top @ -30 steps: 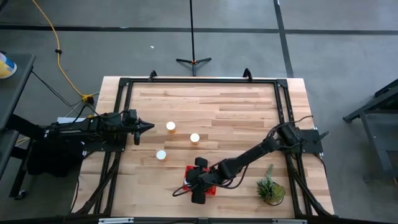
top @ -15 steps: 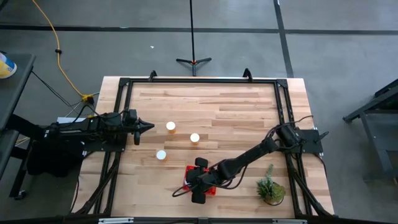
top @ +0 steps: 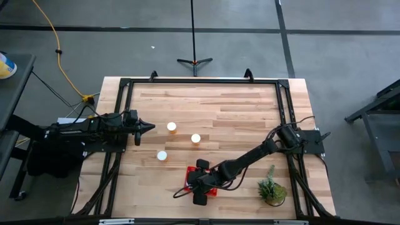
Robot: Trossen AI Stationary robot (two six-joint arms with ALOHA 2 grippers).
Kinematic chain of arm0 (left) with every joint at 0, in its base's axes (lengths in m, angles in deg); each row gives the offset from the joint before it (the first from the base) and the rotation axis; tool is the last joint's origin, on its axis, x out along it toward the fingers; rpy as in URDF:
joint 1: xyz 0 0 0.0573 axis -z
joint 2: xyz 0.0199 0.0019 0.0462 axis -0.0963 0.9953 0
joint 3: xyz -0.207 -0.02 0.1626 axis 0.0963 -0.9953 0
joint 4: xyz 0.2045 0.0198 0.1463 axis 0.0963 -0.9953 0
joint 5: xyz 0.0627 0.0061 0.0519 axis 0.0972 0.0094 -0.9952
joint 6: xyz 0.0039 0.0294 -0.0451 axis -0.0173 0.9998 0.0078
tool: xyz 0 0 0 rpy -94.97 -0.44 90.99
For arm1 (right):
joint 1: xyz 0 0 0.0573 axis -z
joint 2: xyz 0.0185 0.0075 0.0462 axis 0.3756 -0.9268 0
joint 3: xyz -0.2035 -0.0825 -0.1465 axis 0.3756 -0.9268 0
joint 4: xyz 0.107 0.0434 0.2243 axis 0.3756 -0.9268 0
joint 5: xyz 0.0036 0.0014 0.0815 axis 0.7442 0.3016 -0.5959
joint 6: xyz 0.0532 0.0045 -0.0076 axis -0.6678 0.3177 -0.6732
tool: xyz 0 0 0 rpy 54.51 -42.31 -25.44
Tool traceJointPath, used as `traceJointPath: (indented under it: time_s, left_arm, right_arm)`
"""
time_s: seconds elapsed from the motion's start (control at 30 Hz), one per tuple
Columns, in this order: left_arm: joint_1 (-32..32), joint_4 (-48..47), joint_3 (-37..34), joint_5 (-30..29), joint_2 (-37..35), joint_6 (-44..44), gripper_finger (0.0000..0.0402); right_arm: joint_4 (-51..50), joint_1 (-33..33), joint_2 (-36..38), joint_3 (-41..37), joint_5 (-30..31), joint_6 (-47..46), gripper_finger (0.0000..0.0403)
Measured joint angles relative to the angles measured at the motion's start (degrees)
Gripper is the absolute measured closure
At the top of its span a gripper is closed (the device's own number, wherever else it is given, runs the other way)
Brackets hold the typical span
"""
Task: Pick and place pill bottles into a basket
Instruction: Put the orange pill bottle into the red basket
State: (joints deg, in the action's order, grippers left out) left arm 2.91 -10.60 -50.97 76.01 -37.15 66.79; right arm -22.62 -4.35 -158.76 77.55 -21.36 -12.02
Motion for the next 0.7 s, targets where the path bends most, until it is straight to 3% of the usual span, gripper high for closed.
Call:
traceJointPath:
  time_s: [0.1, 0.43, 0.6, 0.7]
  left_arm:
    - [0.0, 0.0, 0.0, 0.0, 0.0, 0.0, 0.0358]
    - [0.0, 0.0, 0.0, 0.0, 0.0, 0.0, 0.0379]
    - [0.0, 0.0, 0.0, 0.0, 0.0, -0.1, 0.0352]
    - [0.0, 0.0, 0.0, 0.0, 0.0, -0.1, 0.0364]
  right_arm:
    - [0.1, 0.0, 0.0, 0.0, -1.0, 0.0, 0.0216]
    - [-0.4, 0.0, 0.0, 0.0, -1.1, 0.3, 0.019]
    - [-0.9, 0.0, 0.0, 0.0, -1.0, 0.4, 0.0171]
    - [-0.9, 0.0, 0.0, 0.0, -1.0, 0.6, 0.0164]
